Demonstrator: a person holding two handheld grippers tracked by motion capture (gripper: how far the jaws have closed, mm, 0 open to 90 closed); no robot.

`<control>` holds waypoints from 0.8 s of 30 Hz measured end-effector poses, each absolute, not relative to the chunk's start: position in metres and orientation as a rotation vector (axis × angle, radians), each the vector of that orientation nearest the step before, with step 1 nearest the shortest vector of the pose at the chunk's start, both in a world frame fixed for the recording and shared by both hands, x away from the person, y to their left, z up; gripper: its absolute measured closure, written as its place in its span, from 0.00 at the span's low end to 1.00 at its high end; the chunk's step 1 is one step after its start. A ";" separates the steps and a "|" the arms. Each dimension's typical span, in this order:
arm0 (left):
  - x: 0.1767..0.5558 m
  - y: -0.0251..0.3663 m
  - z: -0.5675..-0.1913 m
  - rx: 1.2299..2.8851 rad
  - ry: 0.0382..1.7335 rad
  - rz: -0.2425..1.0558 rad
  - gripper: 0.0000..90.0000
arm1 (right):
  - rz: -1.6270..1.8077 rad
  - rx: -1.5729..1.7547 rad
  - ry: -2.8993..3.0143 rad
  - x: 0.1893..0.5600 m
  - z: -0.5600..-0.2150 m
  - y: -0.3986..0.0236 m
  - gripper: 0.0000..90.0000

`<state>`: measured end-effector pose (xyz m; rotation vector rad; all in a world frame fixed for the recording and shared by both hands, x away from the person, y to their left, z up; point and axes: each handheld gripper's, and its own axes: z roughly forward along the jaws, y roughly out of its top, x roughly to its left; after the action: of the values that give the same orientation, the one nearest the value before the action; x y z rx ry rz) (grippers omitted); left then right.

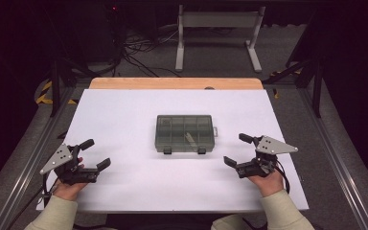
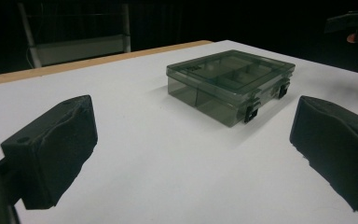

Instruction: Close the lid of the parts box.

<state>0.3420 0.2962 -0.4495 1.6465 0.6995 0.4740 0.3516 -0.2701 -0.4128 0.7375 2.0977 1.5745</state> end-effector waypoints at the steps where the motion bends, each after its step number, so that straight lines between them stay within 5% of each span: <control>1: 0.342 0.297 -0.450 1.657 0.697 0.470 0.02 | 1.574 0.745 2.097 0.352 -0.415 -0.271 0.01; 24: 0.350 0.295 -0.465 1.689 0.717 0.411 0.02 | 1.518 0.838 2.130 0.359 -0.447 -0.277 0.01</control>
<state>0.3496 0.2949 -0.4653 1.6893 0.7172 0.4107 0.3589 -0.2773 -0.4467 0.8384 2.1303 1.5175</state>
